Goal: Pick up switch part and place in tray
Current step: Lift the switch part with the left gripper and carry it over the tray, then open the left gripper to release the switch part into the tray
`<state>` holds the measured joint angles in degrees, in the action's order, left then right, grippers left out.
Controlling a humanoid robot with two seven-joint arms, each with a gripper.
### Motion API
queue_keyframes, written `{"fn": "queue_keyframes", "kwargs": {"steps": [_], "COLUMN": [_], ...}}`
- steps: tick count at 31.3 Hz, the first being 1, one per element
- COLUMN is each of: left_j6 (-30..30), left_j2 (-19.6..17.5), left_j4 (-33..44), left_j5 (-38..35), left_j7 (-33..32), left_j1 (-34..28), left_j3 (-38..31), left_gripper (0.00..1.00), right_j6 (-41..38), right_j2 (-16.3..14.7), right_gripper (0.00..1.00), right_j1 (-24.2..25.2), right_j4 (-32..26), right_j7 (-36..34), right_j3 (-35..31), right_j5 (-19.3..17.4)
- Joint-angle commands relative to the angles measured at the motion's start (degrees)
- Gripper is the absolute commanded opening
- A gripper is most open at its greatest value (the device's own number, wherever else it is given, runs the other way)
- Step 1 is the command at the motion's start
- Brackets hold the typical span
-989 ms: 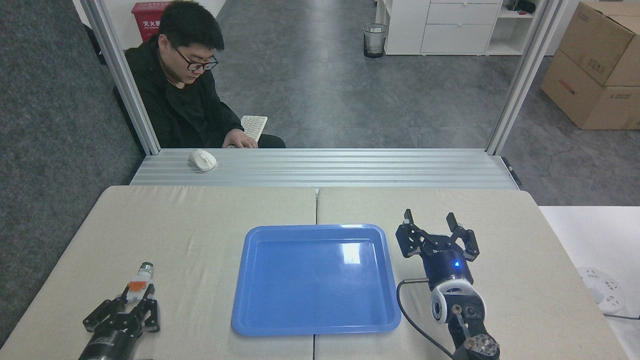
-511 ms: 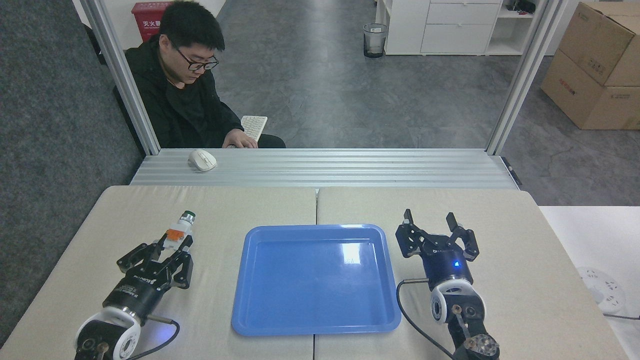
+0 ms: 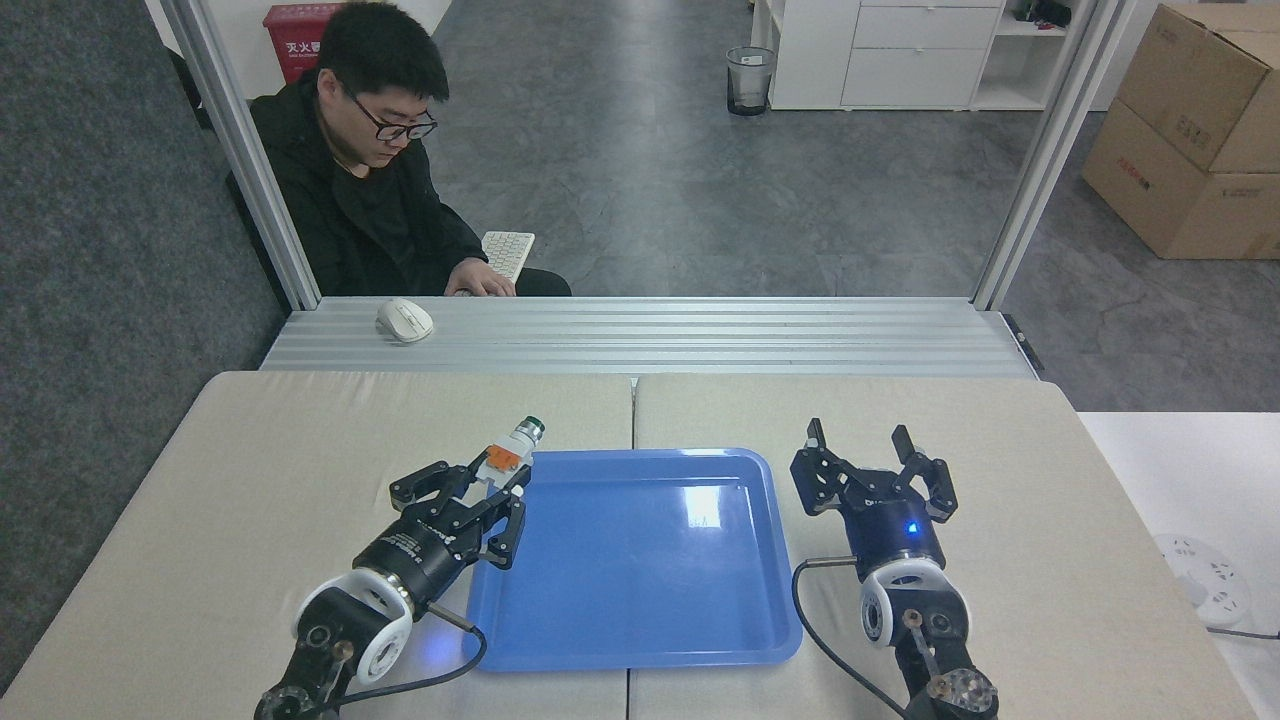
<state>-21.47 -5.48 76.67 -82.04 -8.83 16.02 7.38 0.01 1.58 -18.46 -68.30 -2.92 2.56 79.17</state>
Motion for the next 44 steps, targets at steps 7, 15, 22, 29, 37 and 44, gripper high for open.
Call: {"fn": "queue_keyframes", "kwargs": {"steps": [7, 15, 22, 29, 37, 44], "left_j6": [9.51, 9.96, 10.48, 16.19, 30.68, 33.78], "left_j2": [6.62, 9.69, 11.89, 11.89, 9.00, 3.81], "left_j4": [-12.67, -10.66, -6.71, -5.91, -6.18, -6.97], "left_j5": [-8.13, -7.69, -7.60, -7.25, -6.90, -6.64], "left_j7": [-5.14, -5.06, -4.71, -4.18, -0.76, 3.29], "left_j1": [2.08, 1.91, 2.44, 3.84, 5.07, 4.28], "left_j3": [10.81, 10.81, 10.81, 10.46, 7.66, 1.07], "left_gripper": [0.00, 0.00, 0.36, 0.92, 0.99, 0.99], "right_j6": [0.08, 0.08, 0.08, 0.08, 0.08, 0.08], "right_j2": [0.09, 0.09, 0.26, 0.18, 0.18, 0.09], "right_gripper": [1.00, 1.00, 1.00, 1.00, 1.00, 1.00], "right_j1": [0.00, 0.00, 0.00, 0.00, 0.00, 0.00], "right_j4": [0.00, 0.00, 0.00, 0.00, 0.00, 0.00], "right_j7": [0.02, 0.02, 0.02, 0.02, -0.06, -0.06], "right_j3": [0.07, -0.01, -0.02, -0.02, -0.02, -0.02], "right_j5": [0.11, 0.11, 0.11, 0.02, 0.02, 0.02]}}
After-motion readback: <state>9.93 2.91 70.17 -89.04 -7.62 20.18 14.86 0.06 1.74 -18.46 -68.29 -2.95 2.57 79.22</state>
